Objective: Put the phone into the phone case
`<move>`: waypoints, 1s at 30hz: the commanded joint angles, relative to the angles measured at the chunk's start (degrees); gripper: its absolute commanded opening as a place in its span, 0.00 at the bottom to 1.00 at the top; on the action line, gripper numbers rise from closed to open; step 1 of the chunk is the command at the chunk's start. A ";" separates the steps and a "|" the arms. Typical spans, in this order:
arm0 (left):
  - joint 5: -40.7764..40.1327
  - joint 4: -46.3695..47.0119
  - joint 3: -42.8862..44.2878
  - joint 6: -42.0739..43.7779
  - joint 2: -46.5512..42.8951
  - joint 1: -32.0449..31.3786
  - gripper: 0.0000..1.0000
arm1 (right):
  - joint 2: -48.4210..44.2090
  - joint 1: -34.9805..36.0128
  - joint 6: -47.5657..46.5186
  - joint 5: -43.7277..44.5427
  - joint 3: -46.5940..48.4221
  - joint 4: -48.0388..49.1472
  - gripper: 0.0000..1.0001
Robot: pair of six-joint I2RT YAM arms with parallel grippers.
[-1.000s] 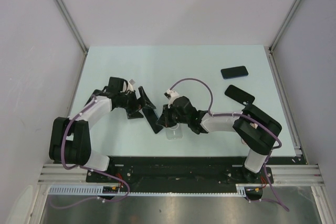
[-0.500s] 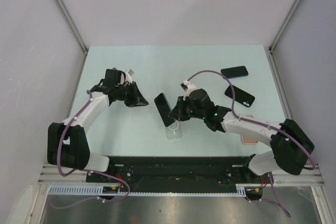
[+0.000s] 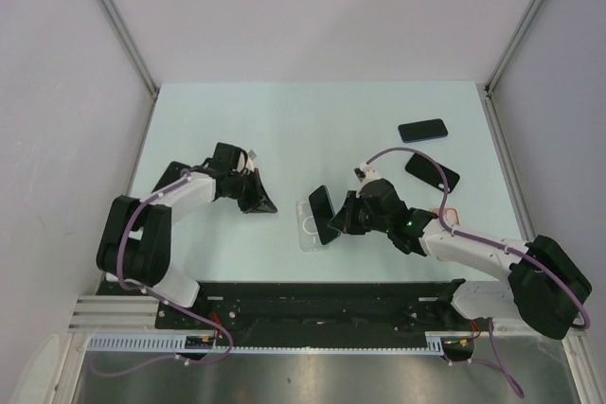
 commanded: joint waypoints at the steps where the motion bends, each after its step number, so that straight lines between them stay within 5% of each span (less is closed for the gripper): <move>1: 0.83 5.71 -1.29 -3.75 2.56 -2.54 0.00 | -0.05 -0.64 2.74 1.21 -0.55 5.46 0.00; 30: 1.26 12.22 -2.26 -6.91 12.14 -11.25 0.00 | 13.04 -3.11 3.62 -10.37 -2.40 15.48 0.00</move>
